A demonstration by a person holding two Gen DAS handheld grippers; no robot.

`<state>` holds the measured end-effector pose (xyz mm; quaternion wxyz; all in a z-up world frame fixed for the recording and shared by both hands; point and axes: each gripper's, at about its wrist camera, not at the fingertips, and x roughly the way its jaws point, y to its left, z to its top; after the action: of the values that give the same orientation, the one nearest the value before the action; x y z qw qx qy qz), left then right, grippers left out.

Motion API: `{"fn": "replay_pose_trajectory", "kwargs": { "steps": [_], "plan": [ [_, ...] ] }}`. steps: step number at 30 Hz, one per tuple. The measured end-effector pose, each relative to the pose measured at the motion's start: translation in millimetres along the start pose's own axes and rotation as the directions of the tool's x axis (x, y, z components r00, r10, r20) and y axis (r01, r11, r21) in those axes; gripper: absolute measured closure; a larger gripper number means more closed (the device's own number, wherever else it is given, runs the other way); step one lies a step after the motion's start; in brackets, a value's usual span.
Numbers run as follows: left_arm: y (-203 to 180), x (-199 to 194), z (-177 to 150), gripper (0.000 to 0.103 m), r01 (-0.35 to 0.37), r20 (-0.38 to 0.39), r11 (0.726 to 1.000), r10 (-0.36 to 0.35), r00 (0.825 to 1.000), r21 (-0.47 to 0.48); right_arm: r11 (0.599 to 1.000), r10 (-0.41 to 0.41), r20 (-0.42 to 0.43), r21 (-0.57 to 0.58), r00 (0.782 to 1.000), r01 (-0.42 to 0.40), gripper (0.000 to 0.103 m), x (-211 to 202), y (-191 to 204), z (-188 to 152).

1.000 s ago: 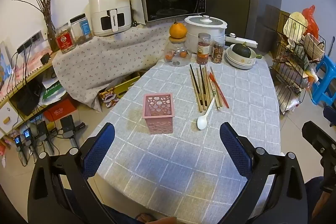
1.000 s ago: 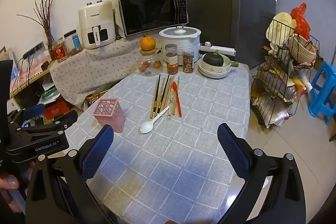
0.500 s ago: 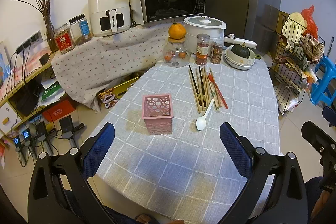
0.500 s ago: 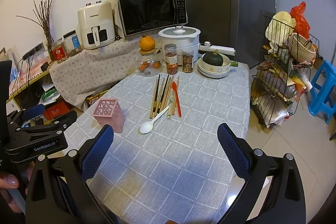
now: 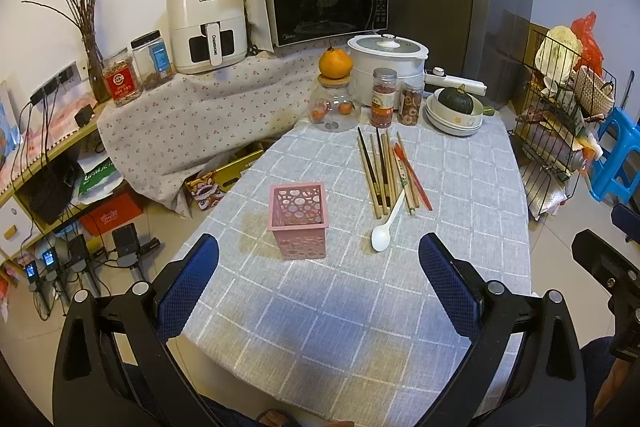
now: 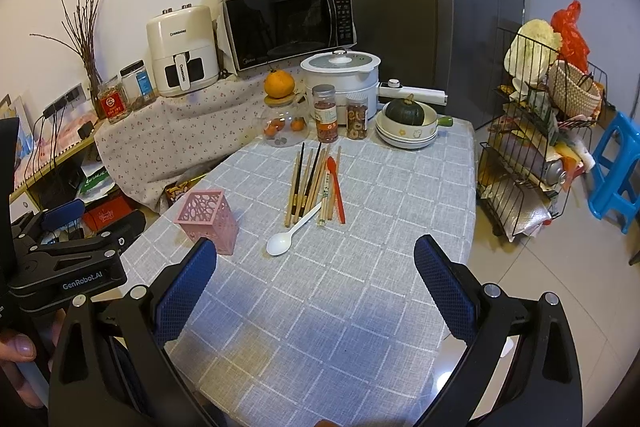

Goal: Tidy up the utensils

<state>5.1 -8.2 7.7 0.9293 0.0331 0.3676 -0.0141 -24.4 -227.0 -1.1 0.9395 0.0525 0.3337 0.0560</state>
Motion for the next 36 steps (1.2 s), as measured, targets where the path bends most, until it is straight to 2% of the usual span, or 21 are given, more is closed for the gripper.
{"fn": "replay_pose_trajectory", "kwargs": {
  "steps": [36],
  "plan": [
    [-9,-1,-2,0.007,0.002,0.000,1.000,-0.002,1.000,-0.004,1.000,0.015,-0.014,0.005,1.000,-0.014,0.007,7,2,-2]
  ]
}}
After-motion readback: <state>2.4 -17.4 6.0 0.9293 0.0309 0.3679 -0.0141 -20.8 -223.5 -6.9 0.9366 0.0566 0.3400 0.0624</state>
